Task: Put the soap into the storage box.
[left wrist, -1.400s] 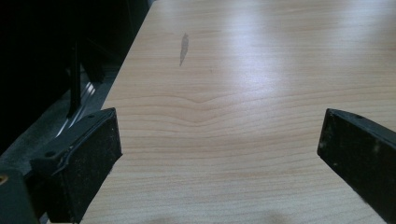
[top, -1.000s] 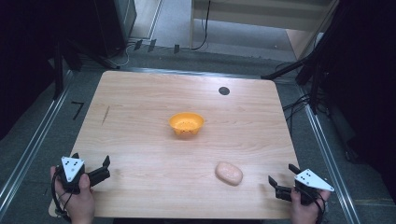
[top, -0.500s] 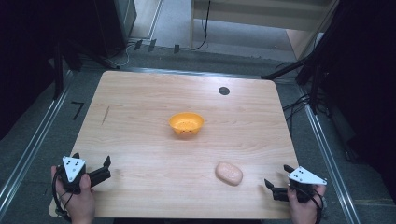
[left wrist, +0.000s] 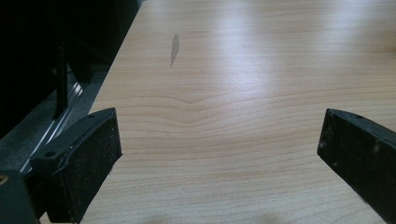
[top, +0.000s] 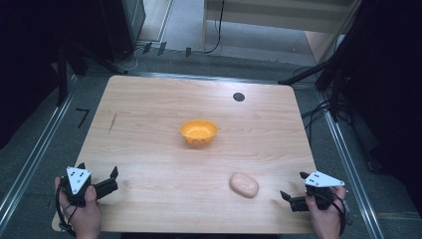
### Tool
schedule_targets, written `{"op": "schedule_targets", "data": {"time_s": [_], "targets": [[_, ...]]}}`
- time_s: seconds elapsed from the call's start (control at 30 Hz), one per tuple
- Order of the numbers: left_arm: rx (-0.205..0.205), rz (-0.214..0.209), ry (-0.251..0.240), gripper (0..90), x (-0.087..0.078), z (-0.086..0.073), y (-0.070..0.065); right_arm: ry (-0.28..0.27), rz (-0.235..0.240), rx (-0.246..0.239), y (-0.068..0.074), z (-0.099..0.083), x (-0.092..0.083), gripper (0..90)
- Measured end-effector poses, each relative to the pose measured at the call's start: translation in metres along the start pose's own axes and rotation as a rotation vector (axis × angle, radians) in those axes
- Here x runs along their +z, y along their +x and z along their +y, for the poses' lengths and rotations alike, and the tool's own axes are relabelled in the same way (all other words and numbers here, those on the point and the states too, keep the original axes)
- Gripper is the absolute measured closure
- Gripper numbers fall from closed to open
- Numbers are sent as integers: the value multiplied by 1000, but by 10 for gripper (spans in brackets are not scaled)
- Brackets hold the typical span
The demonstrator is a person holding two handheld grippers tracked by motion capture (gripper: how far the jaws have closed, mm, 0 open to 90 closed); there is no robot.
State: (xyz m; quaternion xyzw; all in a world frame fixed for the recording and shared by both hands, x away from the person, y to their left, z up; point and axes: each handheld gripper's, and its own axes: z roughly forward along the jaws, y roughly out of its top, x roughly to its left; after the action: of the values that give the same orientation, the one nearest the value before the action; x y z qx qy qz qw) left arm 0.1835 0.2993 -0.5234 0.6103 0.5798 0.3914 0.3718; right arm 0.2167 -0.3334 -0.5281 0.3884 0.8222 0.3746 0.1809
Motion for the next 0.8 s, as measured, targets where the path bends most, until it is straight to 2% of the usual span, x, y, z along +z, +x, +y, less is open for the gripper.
{"op": "schedule_targets", "data": {"time_s": [0.33,0.8], "targets": [[4,-3,5,0,0,0,0,60,41,-20,0,11,6,0],[-7,-14,4,0,0,0,1,158,95,-90,5,31,14,0]]}}
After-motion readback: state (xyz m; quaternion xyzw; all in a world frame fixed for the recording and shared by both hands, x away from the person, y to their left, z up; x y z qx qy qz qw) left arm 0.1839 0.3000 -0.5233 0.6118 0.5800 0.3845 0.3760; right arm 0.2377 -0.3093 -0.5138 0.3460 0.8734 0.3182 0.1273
